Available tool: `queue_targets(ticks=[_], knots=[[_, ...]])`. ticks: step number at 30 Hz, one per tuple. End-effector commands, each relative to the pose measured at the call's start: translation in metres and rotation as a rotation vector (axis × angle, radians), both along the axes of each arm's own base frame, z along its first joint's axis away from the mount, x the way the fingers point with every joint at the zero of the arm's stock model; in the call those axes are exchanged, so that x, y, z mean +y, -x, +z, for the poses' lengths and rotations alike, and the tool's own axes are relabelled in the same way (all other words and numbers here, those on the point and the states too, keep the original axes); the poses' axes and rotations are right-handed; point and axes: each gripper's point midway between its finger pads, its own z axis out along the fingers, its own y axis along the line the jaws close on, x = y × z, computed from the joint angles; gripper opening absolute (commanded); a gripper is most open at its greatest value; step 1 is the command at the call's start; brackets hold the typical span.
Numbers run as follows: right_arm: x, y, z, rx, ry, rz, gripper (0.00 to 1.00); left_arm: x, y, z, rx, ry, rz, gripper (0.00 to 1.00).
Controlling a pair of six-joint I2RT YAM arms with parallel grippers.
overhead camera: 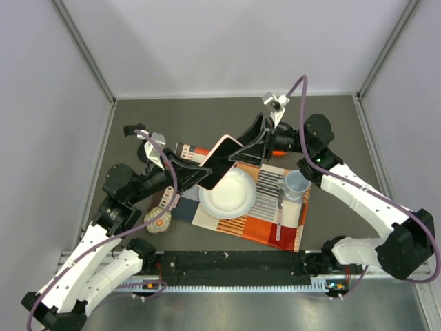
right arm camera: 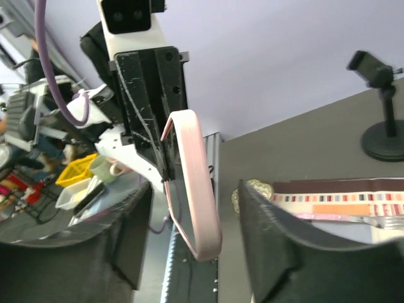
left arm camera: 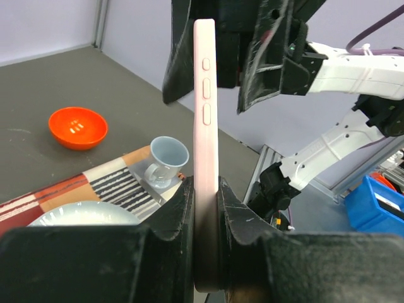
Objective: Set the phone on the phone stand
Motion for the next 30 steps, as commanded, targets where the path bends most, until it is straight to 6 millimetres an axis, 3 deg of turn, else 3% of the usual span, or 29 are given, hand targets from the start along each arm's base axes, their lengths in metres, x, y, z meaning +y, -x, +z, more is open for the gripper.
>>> queue_targets(ticks=[1,5,10,17,19,23,27,29,30], knots=[[-0.013,-0.015,0.026,-0.092,-0.071,-0.122,0.68,0.008,-0.003,0.027,-0.089,0.047,0.053,0.0],[-0.016,-0.019,0.028,-0.026,-0.091,-0.079,0.77,0.008,-0.001,0.028,-0.09,0.05,0.049,0.0],[-0.014,-0.019,0.022,0.025,-0.081,-0.008,0.74,0.009,0.001,0.03,-0.09,0.057,0.045,0.0],[-0.001,-0.004,0.015,0.04,-0.079,0.075,0.5,0.009,0.0,0.028,-0.079,0.053,0.05,0.0],[0.004,-0.001,0.014,0.043,-0.076,0.094,0.34,0.009,-0.001,0.026,-0.076,0.049,0.053,0.0],[0.01,0.004,0.014,0.038,-0.081,0.119,0.23,0.012,-0.005,0.024,-0.082,0.025,0.081,0.0],[0.009,0.007,0.011,0.035,-0.079,0.14,0.02,0.012,-0.006,0.024,-0.071,0.027,0.089,0.0],[0.008,0.011,0.013,0.008,-0.093,0.16,0.0,0.011,-0.006,0.023,-0.057,0.034,0.08,0.0],[0.006,0.016,0.011,0.012,-0.092,0.187,0.04,0.01,-0.006,0.022,-0.049,0.036,0.077,0.0]])
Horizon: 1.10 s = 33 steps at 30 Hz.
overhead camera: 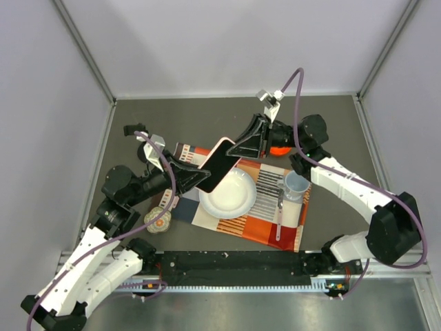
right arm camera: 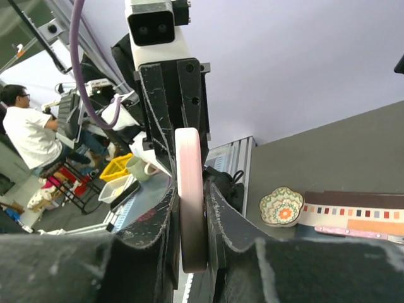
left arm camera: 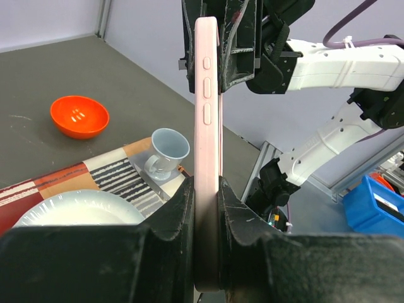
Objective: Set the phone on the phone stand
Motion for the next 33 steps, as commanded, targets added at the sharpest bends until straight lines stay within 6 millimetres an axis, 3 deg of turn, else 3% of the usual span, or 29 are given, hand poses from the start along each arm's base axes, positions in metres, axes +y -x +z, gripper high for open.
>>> queue_targets(ticks=[1,2,4,6,8,14,16,17,18,19,21,22,23,24,25,29,33], knots=[[-0.002,0.025,0.009,-0.068,-0.046,0.103,0.14,0.005,-0.004,0.036,-0.101,0.072,0.043,0.0],[-0.004,0.029,0.013,-0.11,-0.075,0.119,0.25,0.005,-0.004,0.035,-0.096,0.077,0.043,0.0],[-0.006,0.033,0.011,-0.095,-0.076,0.145,0.26,0.005,-0.003,0.036,-0.087,0.088,0.038,0.0],[-0.007,0.037,0.011,-0.106,-0.091,0.166,0.17,0.004,-0.001,0.037,-0.087,0.095,0.028,0.0],[-0.007,0.038,0.012,-0.115,-0.095,0.172,0.0,0.004,-0.002,0.035,-0.076,0.095,0.03,0.0],[-0.007,0.034,0.012,-0.117,-0.093,0.118,0.0,0.006,-0.003,0.031,-0.071,0.077,0.045,0.0],[-0.006,0.028,0.004,-0.105,-0.043,0.071,0.0,0.011,-0.013,0.016,-0.033,0.008,0.106,0.17],[-0.004,0.019,0.004,-0.163,-0.042,0.008,0.0,0.016,-0.016,0.019,-0.033,-0.004,0.141,0.27],[-0.004,0.014,0.001,-0.163,-0.024,-0.033,0.0,0.022,-0.018,0.007,0.011,-0.044,0.178,0.5],[-0.008,0.014,0.005,-0.169,-0.015,-0.072,0.0,0.035,-0.032,0.004,0.017,-0.069,0.288,0.6],[-0.008,0.003,-0.005,-0.148,0.029,-0.148,0.0,0.056,-0.041,0.004,0.044,-0.111,0.42,0.71],[-0.01,0.002,-0.003,-0.15,0.031,-0.168,0.0,0.079,-0.05,-0.016,0.112,-0.196,0.551,0.73],[-0.011,-0.002,-0.009,-0.138,0.043,-0.194,0.0,0.096,-0.054,-0.008,0.116,-0.213,0.646,0.73],[-0.012,-0.001,-0.011,-0.137,0.043,-0.197,0.0,0.107,-0.057,-0.013,0.142,-0.254,0.707,0.74],[-0.013,0.002,-0.011,-0.143,0.035,-0.197,0.0,0.131,-0.056,-0.019,0.186,-0.317,0.817,0.74],[-0.017,0.011,-0.024,-0.176,0.045,-0.199,0.0,0.165,-0.056,-0.047,0.284,-0.489,0.97,0.76],[-0.017,0.027,-0.022,-0.28,0.041,-0.211,0.0,0.199,-0.065,-0.067,0.364,-0.56,1.128,0.78]])
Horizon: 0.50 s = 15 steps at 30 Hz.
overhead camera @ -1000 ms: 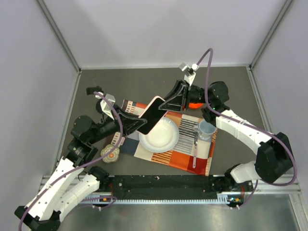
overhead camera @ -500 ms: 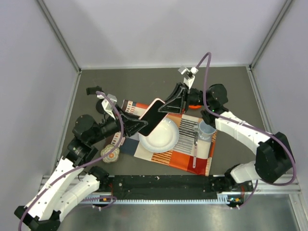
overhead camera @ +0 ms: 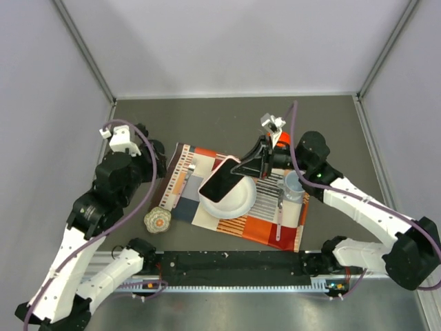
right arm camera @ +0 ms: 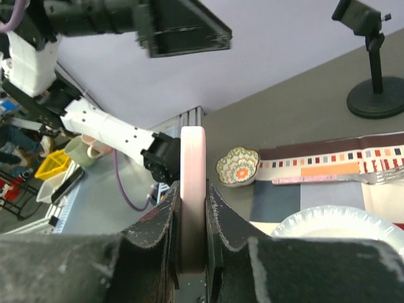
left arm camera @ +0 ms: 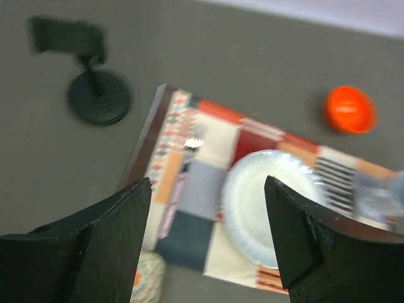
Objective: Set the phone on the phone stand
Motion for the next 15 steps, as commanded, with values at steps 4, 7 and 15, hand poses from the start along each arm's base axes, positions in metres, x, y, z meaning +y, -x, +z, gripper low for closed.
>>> queue_targets(ticks=[4,7,15], knots=[[0.006,0.017,0.046,-0.266,-0.084,-0.027,0.0,0.084,-0.02,-0.047,0.158,-0.082,0.293,0.81],[0.017,0.016,0.057,-0.33,-0.126,-0.013,0.0,0.107,-0.039,-0.053,0.183,-0.029,0.338,0.81],[0.057,-0.014,0.066,-0.416,-0.082,0.058,0.0,0.153,-0.074,-0.055,0.159,0.082,0.565,0.69]])
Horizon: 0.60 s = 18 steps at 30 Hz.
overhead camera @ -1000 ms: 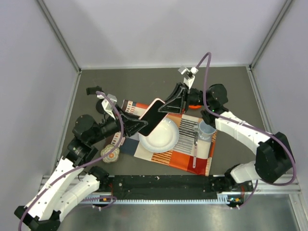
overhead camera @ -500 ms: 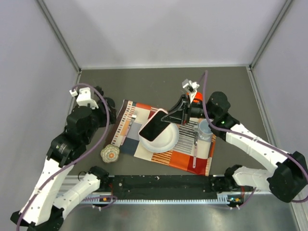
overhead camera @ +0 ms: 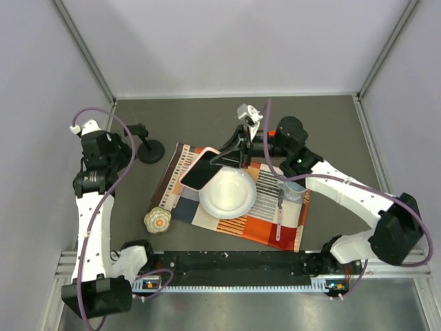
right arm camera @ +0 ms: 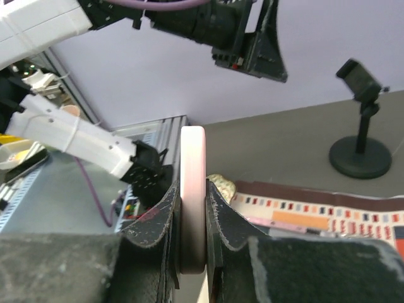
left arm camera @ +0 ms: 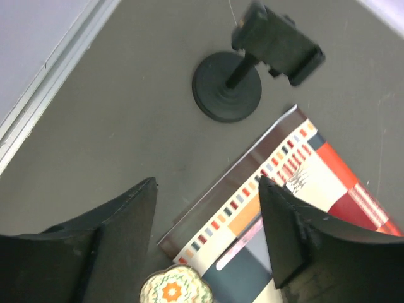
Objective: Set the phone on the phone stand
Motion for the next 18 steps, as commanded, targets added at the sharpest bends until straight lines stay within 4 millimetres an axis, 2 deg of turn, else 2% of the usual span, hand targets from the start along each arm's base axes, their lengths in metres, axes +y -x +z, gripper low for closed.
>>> queue_targets(ticks=[1,2,3,5,6,7,8,9,12,13,15,17,18], knots=[[0.017,-0.019,0.057,-0.212,-0.1,-0.005,0.0,0.019,-0.023,0.027,-0.154,0.017,0.088,0.65],[0.019,-0.021,0.06,-0.219,-0.103,-0.001,0.0,0.023,-0.023,0.028,-0.16,-0.008,0.084,0.61],[0.021,-0.023,0.064,-0.224,-0.106,0.008,0.0,0.025,-0.023,0.02,-0.15,-0.026,0.088,0.58],[0.026,-0.022,0.072,-0.241,-0.118,0.051,0.0,0.03,-0.023,0.025,-0.185,-0.077,0.079,0.56],[0.028,-0.021,0.073,-0.24,-0.119,0.066,0.0,0.031,-0.021,0.016,-0.176,-0.092,0.073,0.55],[0.029,-0.017,0.079,-0.252,-0.125,0.097,0.0,0.028,-0.031,0.029,-0.258,-0.115,0.032,0.54],[0.033,-0.021,0.074,-0.242,-0.116,0.108,0.0,0.026,-0.031,0.035,-0.291,-0.182,-0.022,0.54],[0.034,-0.021,0.074,-0.246,-0.117,0.117,0.0,0.025,-0.034,0.024,-0.295,-0.202,-0.043,0.54],[0.04,-0.025,0.074,-0.257,-0.124,0.132,0.0,0.035,-0.044,0.026,-0.311,-0.253,-0.028,0.47],[0.04,-0.024,0.076,-0.25,-0.126,0.142,0.0,0.036,-0.051,0.021,-0.299,-0.256,-0.042,0.46],[0.043,-0.024,0.074,-0.247,-0.124,0.17,0.0,0.026,-0.065,0.032,-0.353,-0.27,-0.132,0.47],[0.043,-0.019,0.078,-0.246,-0.136,0.198,0.0,0.026,-0.077,0.024,-0.314,-0.246,-0.165,0.49],[0.044,-0.019,0.079,-0.256,-0.145,0.209,0.0,0.02,-0.082,0.031,-0.325,-0.227,-0.208,0.52]])
